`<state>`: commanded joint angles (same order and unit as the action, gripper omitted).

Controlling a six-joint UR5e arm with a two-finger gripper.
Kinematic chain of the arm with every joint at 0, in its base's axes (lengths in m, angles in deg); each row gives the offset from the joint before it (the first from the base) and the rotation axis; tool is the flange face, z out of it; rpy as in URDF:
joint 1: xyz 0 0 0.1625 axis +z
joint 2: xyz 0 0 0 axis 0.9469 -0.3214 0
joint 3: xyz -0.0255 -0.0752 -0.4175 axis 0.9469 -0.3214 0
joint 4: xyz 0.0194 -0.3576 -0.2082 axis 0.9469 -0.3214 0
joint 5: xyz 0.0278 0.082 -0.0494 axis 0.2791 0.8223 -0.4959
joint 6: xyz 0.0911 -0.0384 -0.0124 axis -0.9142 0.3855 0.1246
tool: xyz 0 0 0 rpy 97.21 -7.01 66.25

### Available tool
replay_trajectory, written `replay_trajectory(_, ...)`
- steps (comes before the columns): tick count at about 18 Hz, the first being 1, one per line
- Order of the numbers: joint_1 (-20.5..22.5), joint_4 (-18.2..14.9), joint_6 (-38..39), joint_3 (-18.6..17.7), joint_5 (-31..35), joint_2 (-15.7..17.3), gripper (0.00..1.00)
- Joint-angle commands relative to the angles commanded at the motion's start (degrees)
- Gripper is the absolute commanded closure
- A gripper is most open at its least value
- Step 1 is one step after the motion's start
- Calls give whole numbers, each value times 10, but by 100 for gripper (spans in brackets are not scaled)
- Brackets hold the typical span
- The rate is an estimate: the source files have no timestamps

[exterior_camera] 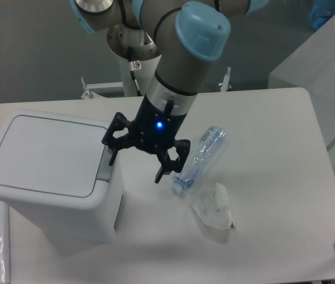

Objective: Open the trash can
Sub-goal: 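Press the gripper fingers down on the grey lid tab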

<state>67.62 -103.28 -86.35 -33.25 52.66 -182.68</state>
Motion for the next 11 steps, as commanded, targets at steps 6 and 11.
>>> replay_trajectory(6, -2, 15, 0, -1, -2, -5, 0)
replay_trajectory(11, -4, 20, 0, -2, -1, -10, 0)
